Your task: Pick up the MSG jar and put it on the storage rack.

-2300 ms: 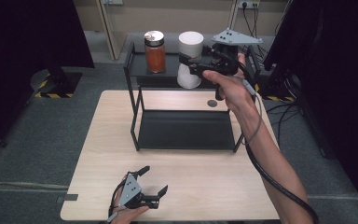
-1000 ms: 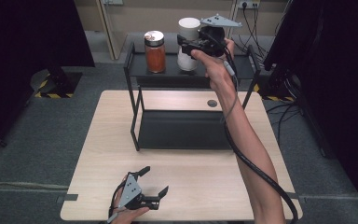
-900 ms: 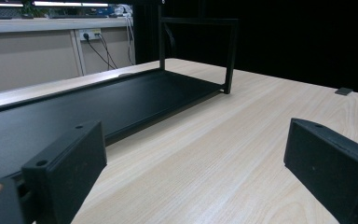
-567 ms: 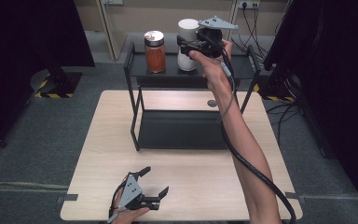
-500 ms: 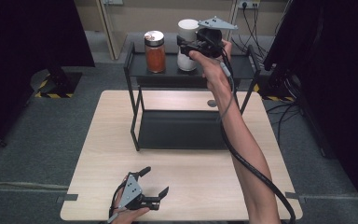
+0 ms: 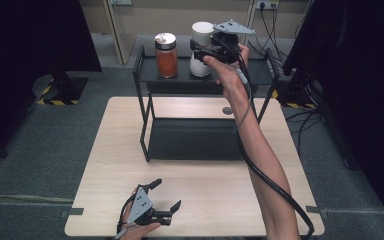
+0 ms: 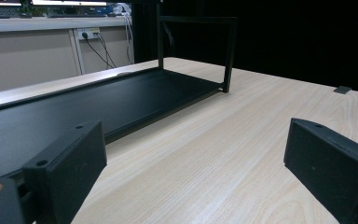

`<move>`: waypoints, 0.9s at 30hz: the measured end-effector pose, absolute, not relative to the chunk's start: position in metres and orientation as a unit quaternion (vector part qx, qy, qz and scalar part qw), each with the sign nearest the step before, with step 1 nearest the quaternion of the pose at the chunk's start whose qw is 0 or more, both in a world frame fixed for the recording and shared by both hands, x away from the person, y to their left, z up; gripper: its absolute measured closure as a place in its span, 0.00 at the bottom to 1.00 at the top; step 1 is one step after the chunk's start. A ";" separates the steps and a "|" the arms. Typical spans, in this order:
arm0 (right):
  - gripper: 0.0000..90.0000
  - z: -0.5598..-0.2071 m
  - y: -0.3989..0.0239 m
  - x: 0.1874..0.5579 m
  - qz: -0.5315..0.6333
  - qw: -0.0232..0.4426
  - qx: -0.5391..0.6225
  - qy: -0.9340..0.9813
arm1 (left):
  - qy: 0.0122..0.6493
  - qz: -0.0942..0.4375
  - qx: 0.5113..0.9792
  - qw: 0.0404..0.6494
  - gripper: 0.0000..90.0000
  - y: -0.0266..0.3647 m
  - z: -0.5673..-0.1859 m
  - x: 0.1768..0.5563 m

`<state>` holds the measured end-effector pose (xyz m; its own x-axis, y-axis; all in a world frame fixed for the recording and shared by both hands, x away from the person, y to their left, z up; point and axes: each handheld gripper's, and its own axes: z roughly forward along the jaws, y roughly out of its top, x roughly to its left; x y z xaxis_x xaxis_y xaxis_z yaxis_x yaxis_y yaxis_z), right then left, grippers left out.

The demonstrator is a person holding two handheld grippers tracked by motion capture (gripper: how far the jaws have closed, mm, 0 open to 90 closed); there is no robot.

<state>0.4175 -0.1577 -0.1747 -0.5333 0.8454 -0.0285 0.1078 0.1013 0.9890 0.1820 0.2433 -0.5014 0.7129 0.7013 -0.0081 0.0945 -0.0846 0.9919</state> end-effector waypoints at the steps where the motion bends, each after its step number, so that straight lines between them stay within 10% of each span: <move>1: 0.28 -0.173 -0.160 0.419 0.571 0.316 0.359 0.667 | 0.287 0.247 0.694 0.613 0.06 0.243 -0.501 0.182; 13: 0.03 -0.167 -0.165 0.410 0.569 0.305 0.365 0.671 | 0.290 0.249 0.691 0.613 0.06 0.244 -0.502 0.182; 27: 0.00 -0.172 -0.171 0.397 0.570 0.313 0.362 0.668 | 0.292 0.249 0.691 0.612 0.06 0.244 -0.502 0.182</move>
